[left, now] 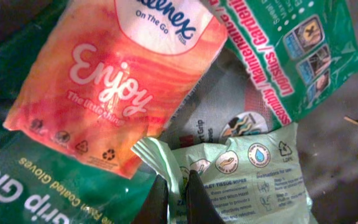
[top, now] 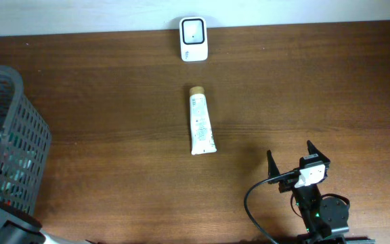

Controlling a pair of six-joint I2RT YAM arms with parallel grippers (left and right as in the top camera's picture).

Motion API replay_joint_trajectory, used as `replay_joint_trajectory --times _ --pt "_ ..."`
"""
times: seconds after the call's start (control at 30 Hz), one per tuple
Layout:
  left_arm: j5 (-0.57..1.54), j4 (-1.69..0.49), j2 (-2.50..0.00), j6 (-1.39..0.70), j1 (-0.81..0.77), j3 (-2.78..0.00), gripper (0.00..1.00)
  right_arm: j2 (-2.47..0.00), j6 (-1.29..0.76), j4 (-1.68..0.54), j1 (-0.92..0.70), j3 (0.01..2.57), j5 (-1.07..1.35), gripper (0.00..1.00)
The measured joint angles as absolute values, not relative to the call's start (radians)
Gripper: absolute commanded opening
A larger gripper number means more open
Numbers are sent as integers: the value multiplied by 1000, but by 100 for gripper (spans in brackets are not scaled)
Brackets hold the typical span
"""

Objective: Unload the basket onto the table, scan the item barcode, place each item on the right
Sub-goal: 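Grasp the light-green wipes packet from the basket with the left gripper, then lay the green wipes packet left of the tube and release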

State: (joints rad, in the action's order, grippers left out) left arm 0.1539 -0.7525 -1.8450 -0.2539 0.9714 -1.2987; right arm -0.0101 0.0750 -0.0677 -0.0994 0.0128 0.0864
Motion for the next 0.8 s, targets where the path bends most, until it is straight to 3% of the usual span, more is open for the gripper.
replay_joint_trajectory --times 0.2,0.47,0.63,0.8 --pt "233 -818 -1800 -254 972 -1441 0 -10 75 -68 -99 13 86 98" --pt "393 -804 -1194 -262 902 -1533 0 -10 75 -68 -99 13 86 98" --pt "412 -858 -1090 -253 583 -1533 0 -10 75 -68 -99 13 87 98" --pt "389 -879 -1162 -245 214 -1468 0 -10 75 -68 -99 13 87 98"
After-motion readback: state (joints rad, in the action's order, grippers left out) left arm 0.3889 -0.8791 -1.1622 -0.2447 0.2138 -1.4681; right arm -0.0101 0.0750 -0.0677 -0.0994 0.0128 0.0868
